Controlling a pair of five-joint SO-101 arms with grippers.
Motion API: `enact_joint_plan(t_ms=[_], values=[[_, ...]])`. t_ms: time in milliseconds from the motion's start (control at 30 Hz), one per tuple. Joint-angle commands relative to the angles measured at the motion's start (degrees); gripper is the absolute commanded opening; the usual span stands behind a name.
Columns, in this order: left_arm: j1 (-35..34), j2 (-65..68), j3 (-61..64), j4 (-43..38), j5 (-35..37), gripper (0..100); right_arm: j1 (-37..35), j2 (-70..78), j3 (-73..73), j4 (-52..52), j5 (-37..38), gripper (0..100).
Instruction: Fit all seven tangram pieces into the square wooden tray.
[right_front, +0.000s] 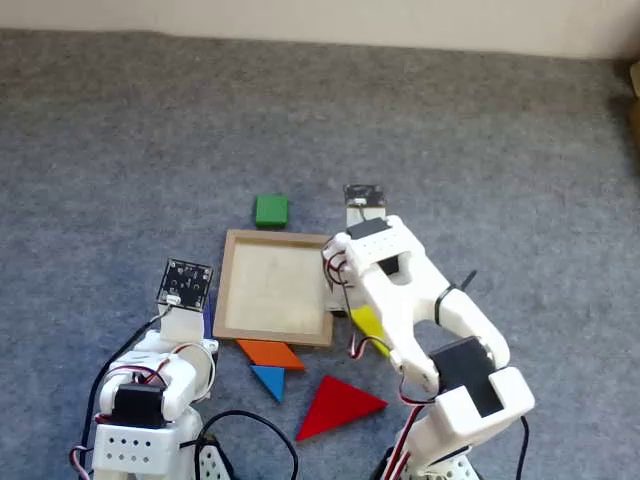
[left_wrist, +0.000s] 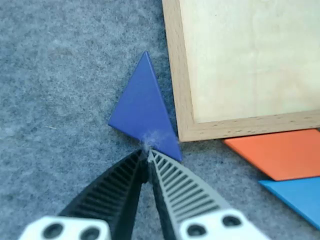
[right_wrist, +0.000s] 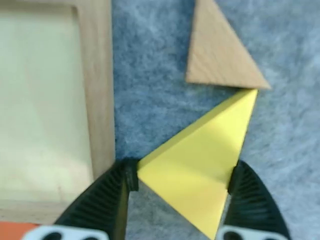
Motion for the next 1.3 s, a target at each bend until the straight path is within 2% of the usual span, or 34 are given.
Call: enact_joint_plan(t_ms=[0,200,567,867,1267], values=[[0.4,-2.3,1.2,0.2,-0.3,0,2.1,-3.5,-0.9,-0.9,1.1,16.3],[0.4,-2.3,1.2,0.2,-0.3,0,2.1,-3.6,-1.4,4.7,4.8,16.0],[0.4,-2.3,1.2,0.2,-0.3,0,2.1,-4.0,-1.5,5.1,5.5,16.0],[0.4,-2.3,1.2,0.2,-0.3,0,0.9,-16.4,-0.2,4.7,5.5,16.0],[0.4,-2.3,1.2,0.2,-0.3,0,-8.6,-17.2,-1.8,2.2,5.1,16.0]])
